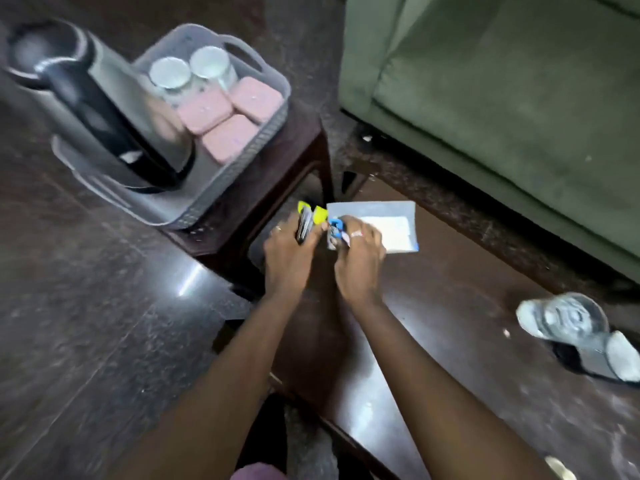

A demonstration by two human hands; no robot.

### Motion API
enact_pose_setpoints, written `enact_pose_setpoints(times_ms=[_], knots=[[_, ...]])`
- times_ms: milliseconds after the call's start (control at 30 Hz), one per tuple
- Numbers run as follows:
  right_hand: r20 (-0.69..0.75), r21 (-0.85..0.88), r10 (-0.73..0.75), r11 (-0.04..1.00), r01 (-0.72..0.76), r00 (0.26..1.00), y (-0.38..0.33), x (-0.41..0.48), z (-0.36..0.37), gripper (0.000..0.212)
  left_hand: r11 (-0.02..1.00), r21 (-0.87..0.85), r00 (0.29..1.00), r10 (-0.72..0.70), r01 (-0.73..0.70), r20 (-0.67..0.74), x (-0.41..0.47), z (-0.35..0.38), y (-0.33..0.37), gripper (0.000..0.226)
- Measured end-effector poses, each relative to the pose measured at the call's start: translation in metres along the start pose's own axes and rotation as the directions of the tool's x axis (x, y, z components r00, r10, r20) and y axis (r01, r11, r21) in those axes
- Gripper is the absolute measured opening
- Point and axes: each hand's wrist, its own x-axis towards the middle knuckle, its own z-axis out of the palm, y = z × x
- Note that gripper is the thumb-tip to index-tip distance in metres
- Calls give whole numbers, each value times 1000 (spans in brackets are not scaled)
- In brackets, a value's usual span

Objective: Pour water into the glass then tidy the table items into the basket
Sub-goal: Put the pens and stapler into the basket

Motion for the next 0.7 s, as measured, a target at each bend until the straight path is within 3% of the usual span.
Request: enact_pose_setpoints(times_ms=[100,200,267,400,467,567,700], knots=[[-43,163,-228,959,232,973,-71,33,28,41,1000,-1,984,-19,20,-176,57,-62,-10,39],[-65,247,-338,906,343,939,-122,58,54,41,988,103,975,-96,119,-202,107,-102,-20,40],[-21,264,-354,900,347,935,-148,71,72,44,972,149,978,-159,179,-136,125,-114,-27,33],[124,264,-309,926,269,943,-166,84,98,50,988,77,990,-130,133,-47,124,-113,-32,20],[188,212,-289,945,248,939,-168,85,106,52,981,104,985,-159,166,-71,125,-110,-42,21],[224,57,-341,940,337,913,-165,86,113,50,955,208,977,-195,210,-87,125,-107,-59,28],[337,-199,-304,902,383,891,-175,95,122,30,955,193,973,-208,224,-99,127,-111,-72,26]])
